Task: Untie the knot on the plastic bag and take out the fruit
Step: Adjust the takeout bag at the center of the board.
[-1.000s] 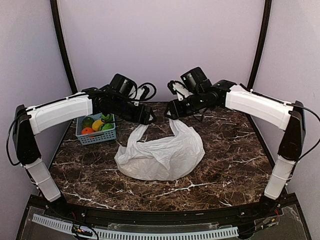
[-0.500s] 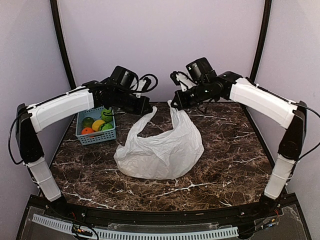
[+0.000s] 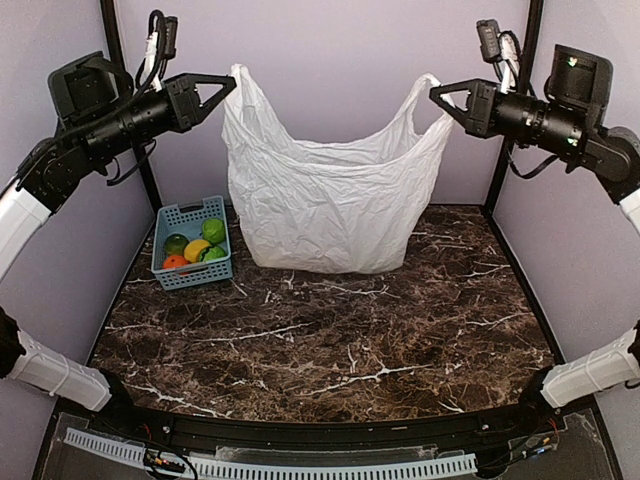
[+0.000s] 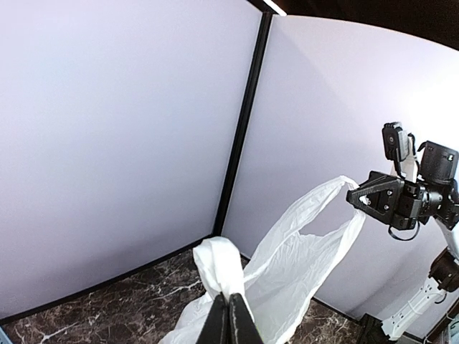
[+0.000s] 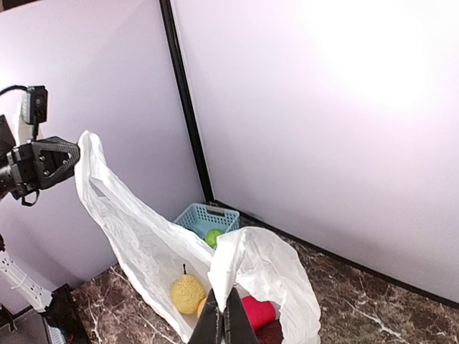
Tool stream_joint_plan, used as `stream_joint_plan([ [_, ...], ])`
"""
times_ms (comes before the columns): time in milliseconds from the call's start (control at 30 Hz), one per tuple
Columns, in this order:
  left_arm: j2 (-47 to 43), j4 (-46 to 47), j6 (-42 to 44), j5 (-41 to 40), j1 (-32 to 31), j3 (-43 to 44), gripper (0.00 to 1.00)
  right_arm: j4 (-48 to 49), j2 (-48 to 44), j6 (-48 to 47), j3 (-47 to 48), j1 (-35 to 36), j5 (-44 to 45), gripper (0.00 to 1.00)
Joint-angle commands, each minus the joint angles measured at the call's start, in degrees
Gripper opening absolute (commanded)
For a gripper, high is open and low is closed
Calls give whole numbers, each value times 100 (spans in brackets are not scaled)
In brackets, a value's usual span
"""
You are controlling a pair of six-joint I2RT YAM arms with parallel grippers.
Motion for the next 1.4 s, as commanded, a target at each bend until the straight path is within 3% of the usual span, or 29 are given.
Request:
stream_joint_plan([
  [0, 135, 262, -284, 562, 22, -345, 1, 389, -165, 60, -510, 27, -133, 0],
  [267, 310, 561, -599, 871, 22, -573, 1, 332, -267, 162, -785, 27, 138, 0],
  [500, 736, 333, -291, 633, 26, -357, 1, 389, 185, 49, -784, -92, 745, 0],
  [667, 1292, 37, 60, 467, 88, 114, 1, 764, 596, 255, -640, -621, -79, 0],
  [900, 2135, 125, 284, 857, 599, 1358, 1, 845, 1332, 86, 559, -1084, -748, 0],
  [1067, 2171, 454, 525, 1123, 645, 1655, 1, 831, 1162, 39, 800, -1111, -1282, 0],
  [1167, 1650, 1077, 529, 1352, 646, 727, 1, 926, 628, 334, -239, -1102, -1510, 0],
  [1367, 572, 3013, -195, 1742, 646, -2825, 1, 2017, -799, 1567, -3909, -990, -2284, 0],
])
